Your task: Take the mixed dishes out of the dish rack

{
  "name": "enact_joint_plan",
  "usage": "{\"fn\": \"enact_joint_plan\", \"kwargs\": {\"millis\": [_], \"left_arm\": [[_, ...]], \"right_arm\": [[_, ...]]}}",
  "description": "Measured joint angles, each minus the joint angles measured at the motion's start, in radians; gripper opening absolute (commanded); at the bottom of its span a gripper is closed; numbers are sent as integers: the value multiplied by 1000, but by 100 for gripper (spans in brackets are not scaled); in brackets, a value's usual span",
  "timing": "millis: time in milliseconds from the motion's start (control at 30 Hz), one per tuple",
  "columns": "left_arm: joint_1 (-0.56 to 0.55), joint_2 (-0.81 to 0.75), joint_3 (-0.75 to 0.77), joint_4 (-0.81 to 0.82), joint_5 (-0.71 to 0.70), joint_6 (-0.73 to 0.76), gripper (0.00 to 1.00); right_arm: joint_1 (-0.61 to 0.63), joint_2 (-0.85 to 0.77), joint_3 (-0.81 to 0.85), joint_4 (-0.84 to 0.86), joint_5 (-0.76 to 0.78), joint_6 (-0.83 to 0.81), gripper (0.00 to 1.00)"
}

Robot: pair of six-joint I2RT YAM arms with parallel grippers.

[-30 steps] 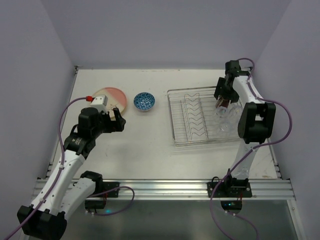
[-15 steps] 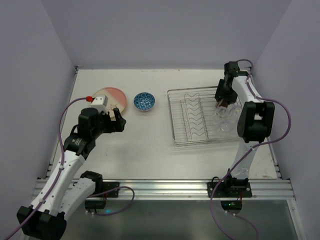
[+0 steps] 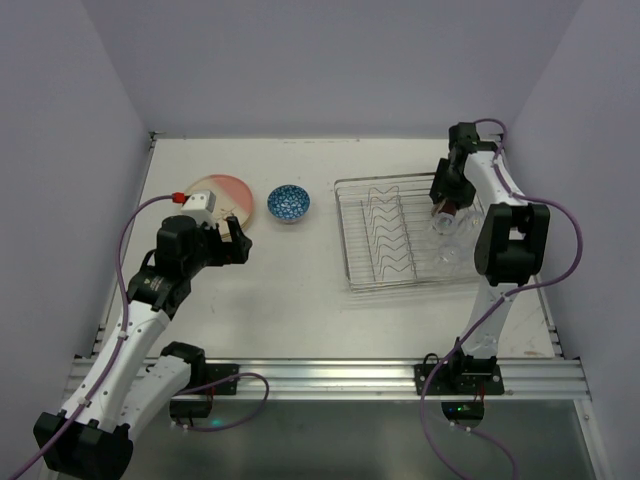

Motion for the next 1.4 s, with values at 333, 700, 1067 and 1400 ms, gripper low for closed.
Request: {"fn": "enact_joint_plan", "kwargs": {"millis": [333,700,1067,1400], "left_arm": [[0,0,0,0,0,0,100],[0,-41,0,0,0,0,100],[-2,-51,-14,212,363,-119,100],[-189,36,-105,938,698,-442,100]], "right_arm": [[0,-85,6,-24,-1,0,11],[49,-288,34,-32,-34,-1,9],[229,-727,-259,238,-467,8,5],[325,-852,-705,906,-1010,301,2]]}}
